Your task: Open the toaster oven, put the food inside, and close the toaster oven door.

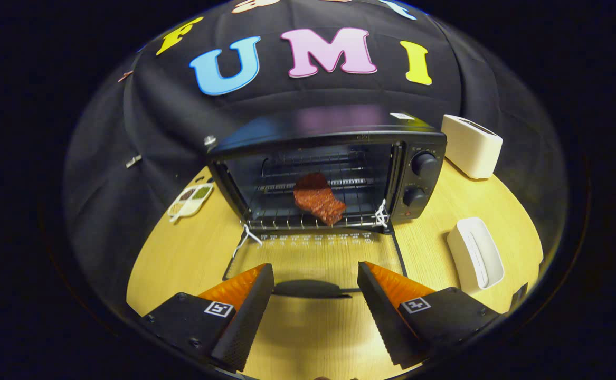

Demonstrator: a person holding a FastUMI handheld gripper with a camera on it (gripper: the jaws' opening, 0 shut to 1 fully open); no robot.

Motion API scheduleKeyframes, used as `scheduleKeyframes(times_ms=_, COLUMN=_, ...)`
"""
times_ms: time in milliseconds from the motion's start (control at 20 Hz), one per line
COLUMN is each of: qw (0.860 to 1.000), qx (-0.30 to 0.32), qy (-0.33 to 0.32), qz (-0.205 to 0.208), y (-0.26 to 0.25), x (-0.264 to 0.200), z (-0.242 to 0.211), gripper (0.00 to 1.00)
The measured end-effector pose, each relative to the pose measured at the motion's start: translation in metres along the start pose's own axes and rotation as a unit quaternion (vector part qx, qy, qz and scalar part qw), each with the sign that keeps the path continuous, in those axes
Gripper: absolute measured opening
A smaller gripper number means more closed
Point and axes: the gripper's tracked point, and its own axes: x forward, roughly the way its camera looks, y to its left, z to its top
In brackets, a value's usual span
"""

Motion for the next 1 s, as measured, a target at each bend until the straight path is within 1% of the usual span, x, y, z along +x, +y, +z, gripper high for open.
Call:
scheduleKeyframes(times_ms=100, qw=1.000, qx=-0.017, qy=0.022, qz=0.000, y=-0.001, x=-0.009, z=-0.023, gripper=0.98)
scheduleKeyframes(times_ms=250, qw=0.998, qx=-0.025, qy=0.058, qz=-0.002, y=-0.005, x=-0.009, z=-0.055, gripper=0.98)
scheduleKeyframes(times_ms=500, qw=0.995, qx=-0.057, qy=0.084, qz=-0.005, y=-0.010, x=0.014, z=-0.081, gripper=0.99)
scheduleKeyframes(times_ms=650, qw=0.992, qx=-0.063, qy=0.108, qz=-0.009, y=-0.008, x=0.029, z=-0.099, gripper=0.99)
scheduleKeyframes(times_ms=750, qw=0.993, qx=-0.067, qy=0.094, qz=-0.004, y=-0.005, x=0.034, z=-0.093, gripper=1.00)
scheduleKeyframes(times_ms=800, qw=0.992, qx=-0.070, qy=0.102, qz=-0.001, y=-0.004, x=0.033, z=-0.096, gripper=0.98)
scheduleKeyframes(times_ms=850, qw=0.993, qx=-0.067, qy=0.092, qz=0.000, y=-0.004, x=0.036, z=-0.091, gripper=0.99)
scheduleKeyframes(times_ms=1000, qw=0.993, qx=-0.065, qy=0.094, qz=-0.009, y=-0.009, x=0.046, z=-0.085, gripper=0.99)
